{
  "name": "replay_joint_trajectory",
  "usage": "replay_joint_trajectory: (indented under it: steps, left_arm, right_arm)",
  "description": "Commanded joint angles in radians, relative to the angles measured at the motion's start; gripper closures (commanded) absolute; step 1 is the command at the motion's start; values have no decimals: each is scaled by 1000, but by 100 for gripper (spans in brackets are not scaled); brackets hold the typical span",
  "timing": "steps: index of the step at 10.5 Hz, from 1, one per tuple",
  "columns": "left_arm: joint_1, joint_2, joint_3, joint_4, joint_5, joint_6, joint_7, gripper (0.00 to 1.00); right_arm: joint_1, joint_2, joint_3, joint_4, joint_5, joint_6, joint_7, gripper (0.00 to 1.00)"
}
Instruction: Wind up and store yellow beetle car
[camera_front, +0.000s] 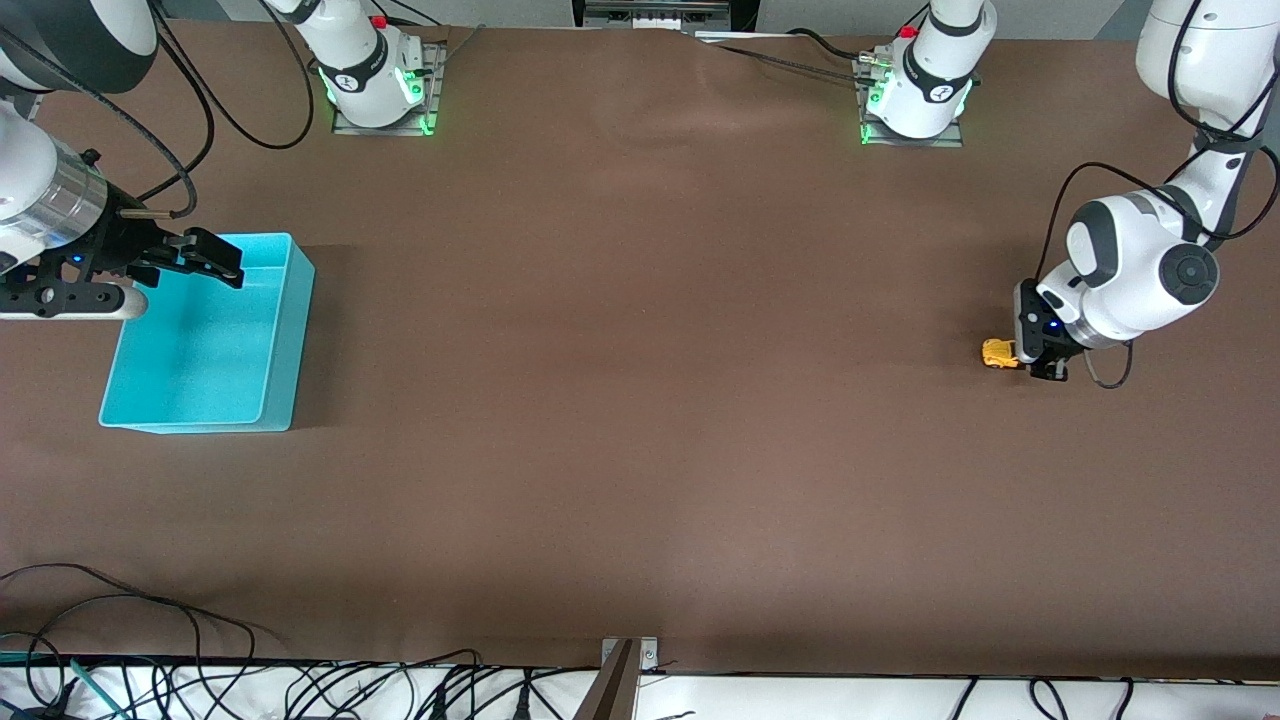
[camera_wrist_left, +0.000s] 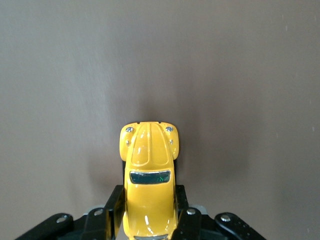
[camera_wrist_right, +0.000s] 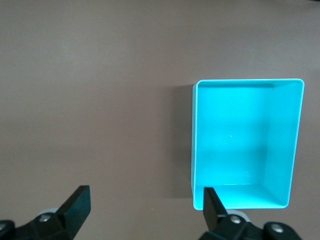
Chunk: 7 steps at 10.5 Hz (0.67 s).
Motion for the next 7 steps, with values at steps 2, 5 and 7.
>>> replay_joint_trajectory:
  steps: [2, 5, 7]
  left_arm:
    - [37, 61, 66, 9, -21, 6, 80, 100]
    - [44, 69, 66, 20, -21, 9, 101, 100]
    - [42, 69, 66, 23, -49, 9, 85, 98]
  right_arm:
    - [0, 4, 1, 11, -13, -6, -9, 0]
    - [0, 4, 1, 10, -13, -8, -9, 0]
    - [0, 4, 1, 10, -13, -8, -9, 0]
